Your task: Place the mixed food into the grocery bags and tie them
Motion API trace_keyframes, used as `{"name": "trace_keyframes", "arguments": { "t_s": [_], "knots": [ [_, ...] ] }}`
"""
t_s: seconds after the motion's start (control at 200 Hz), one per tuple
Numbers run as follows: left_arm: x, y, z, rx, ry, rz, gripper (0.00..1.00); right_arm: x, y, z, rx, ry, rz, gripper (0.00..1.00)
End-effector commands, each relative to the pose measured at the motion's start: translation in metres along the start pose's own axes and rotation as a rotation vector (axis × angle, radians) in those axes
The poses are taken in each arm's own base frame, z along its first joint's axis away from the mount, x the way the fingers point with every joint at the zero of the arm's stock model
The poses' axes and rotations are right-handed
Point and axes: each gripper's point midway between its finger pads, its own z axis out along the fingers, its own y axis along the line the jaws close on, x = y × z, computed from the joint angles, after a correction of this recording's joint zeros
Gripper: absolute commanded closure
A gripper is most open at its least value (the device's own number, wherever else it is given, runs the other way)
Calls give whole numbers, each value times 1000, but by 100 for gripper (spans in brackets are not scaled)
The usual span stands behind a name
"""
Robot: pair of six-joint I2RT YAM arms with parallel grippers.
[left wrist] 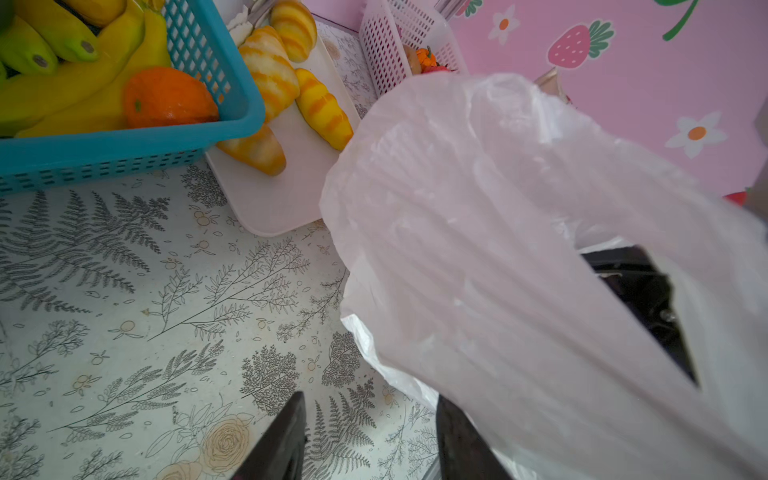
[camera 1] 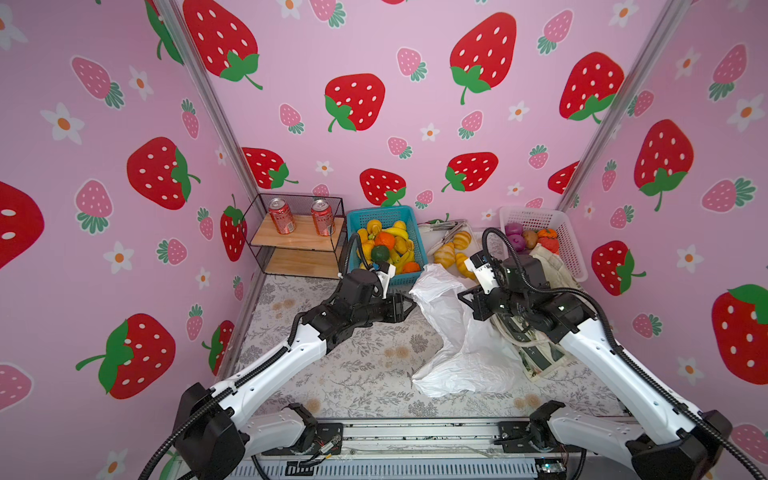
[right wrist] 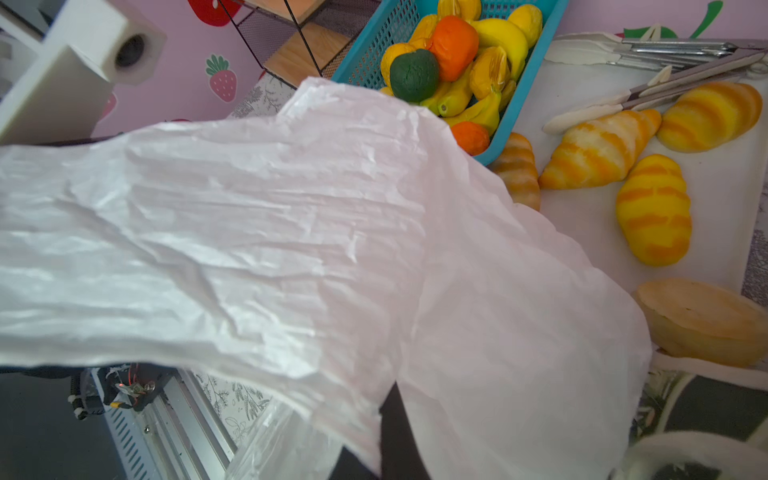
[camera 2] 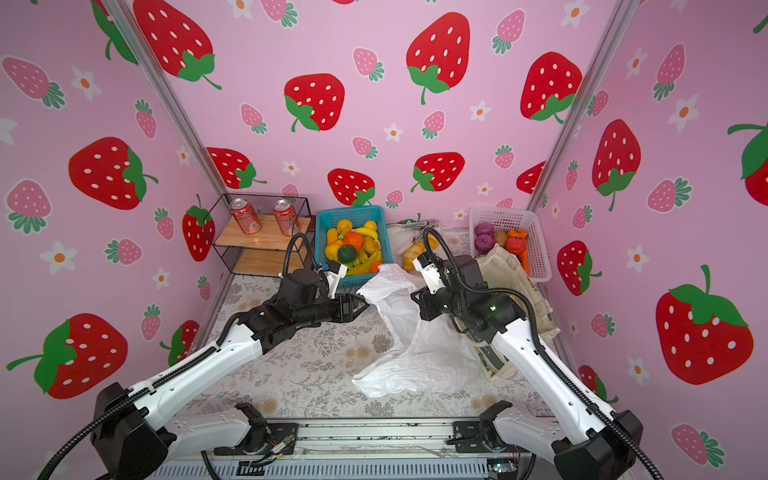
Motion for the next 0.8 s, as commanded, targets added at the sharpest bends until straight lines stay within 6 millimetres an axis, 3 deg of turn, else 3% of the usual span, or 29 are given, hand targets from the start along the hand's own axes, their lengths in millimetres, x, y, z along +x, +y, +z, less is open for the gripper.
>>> {"name": "trace_keyframes", "arguments": {
  "t_s": [0.0,0.19,0.315,0.43,0.685,0.795],
  "knots": [
    [2,10,-2,-61,-24,36,43,-15,4,-4,-55,-80,23,98],
    [23,3,-4,5,-39,-105,33,-22,1,-4,-91,-144,79,98],
    [31,-19,-2,153,-45,-250,25,-24,-1,-2,-100,-173,95,98],
    [34,-27,5,178,-39,-292,20,-23,0,3,-124,-182,107,98],
    [34,-39,34,219,2,-347,19,-24,3,2,-142,-198,109,98],
    [40,-50,46,248,46,-350,22,-25,2,3,-142,-203,111,98]
  ]
}}
